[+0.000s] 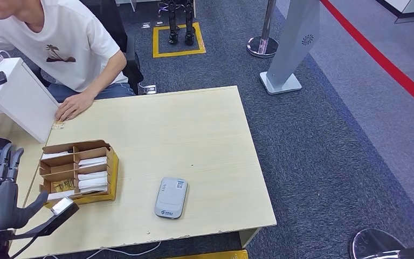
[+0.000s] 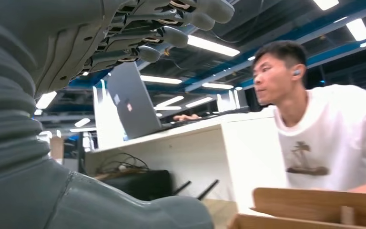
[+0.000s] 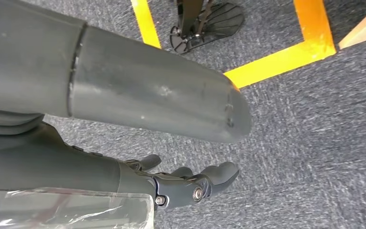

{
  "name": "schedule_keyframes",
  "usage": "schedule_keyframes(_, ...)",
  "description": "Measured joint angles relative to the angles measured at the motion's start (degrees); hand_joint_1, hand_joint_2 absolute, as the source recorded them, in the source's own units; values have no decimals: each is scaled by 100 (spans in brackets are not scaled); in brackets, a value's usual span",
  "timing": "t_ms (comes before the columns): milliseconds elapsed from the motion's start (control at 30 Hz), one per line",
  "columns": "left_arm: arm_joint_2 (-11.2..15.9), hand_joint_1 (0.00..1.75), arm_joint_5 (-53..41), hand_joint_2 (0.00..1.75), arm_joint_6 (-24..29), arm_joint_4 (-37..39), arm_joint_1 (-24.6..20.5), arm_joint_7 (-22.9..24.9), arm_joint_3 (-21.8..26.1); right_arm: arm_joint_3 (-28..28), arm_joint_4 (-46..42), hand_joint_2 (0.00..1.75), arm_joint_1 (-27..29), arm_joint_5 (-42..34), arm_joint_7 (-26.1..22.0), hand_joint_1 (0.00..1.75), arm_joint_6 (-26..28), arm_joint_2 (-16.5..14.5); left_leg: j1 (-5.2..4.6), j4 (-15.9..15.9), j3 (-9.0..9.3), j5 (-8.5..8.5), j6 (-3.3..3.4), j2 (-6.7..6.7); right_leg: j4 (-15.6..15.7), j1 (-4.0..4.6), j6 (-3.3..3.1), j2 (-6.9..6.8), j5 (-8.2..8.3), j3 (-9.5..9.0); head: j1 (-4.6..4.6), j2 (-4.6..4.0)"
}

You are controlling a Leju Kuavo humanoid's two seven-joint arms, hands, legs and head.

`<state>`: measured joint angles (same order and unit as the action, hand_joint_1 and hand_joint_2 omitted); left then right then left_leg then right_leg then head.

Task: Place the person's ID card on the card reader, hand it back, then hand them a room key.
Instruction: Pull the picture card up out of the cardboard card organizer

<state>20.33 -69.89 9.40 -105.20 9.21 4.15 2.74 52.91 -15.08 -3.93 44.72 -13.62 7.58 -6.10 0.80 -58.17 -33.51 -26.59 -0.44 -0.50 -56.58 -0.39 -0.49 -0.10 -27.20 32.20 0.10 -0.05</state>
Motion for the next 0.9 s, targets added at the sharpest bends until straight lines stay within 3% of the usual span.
schedule_keyframes(367, -229, 0, 82, 175, -26, -359, 483, 103, -274, 122, 0, 0, -6, 6, -26, 0, 4, -11, 0, 0, -1, -1, 1, 2, 0, 0, 2, -2, -2, 0, 1, 0)
schedule_keyframes(567, -264, 0, 226, 175, -322, -348, 564, 270, -346, 144, 0, 0, -28, 108, 1, 0, 4, -11, 0, 0, -1, -3, 0, 2, 0, 0, 3, -2, -3, 0, -1, 0)
schedule_keyframes(900, 13, 0, 341, 175, -1026, -1, 306, 411, -412, 143, -2, 0, -156, 291, 136, 0, 2, -9, 1, 0, 0, -2, 0, 3, -1, 0, 2, -2, -1, -1, -1, 0)
